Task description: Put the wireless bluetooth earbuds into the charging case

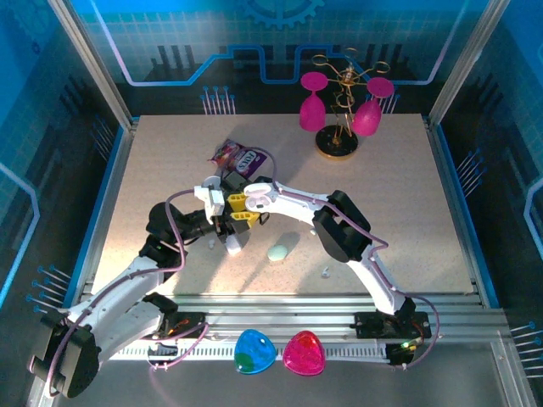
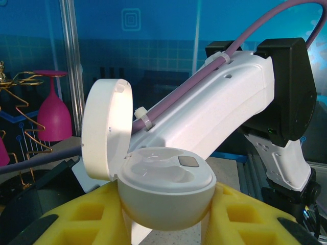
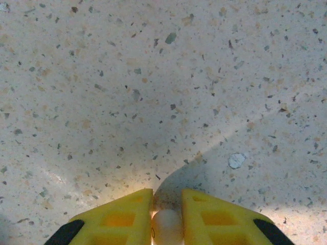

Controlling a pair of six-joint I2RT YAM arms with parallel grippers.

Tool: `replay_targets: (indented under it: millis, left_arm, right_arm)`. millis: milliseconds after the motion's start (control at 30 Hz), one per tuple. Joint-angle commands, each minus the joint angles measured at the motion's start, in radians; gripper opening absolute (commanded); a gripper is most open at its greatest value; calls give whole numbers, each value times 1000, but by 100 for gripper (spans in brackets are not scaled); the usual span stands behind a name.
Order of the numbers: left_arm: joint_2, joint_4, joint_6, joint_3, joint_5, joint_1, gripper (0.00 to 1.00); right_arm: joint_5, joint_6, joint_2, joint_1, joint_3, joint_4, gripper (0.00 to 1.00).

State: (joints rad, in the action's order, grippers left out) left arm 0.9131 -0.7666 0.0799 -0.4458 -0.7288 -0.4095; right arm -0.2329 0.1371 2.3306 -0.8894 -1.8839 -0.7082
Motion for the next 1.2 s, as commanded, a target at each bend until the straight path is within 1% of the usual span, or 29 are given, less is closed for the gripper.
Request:
replay_targets:
  millis: [0,133,233,300,433,600,700,867,967,1067,1167]
  left_arm:
    - [-20,-16,1,3,12,7,24]
    - [-18,-15,2,4,15,7,24]
    - [-17,-15,3,3,17,6,24]
    - [-17,-20,8,3,16,7,24]
    - [-9,-38,20,0,11,7,24]
    - [8,-63,27,1,9,7,24]
    - [21,-77,31,-1,8,6,24]
    - [41,-82,30,-10,6,7,24]
    - [52,-100,33,-11,7,6,24]
    - [65,-110,36,-16,2,8,24]
    - [75,-114,37,-20,-1,6,24]
  right_arm:
    - [-18,-1,29,-10,-21,-33,18]
    - [8,13,1,1,6,-13,16]
    - [12,25,-73,12,63,18,16]
    - [38,41,-123,30,112,49,16]
    - [131,89,-249,80,265,155,16]
    - [265,164,-397,169,462,284,15]
    - [378,221,-484,237,586,363,15]
    - [652,388,-632,372,839,584,11]
    - [779,475,-692,433,950,697,11]
    - [879,553,-729,474,1044,791,12]
    - [941,640,-758,504,1119,895,12]
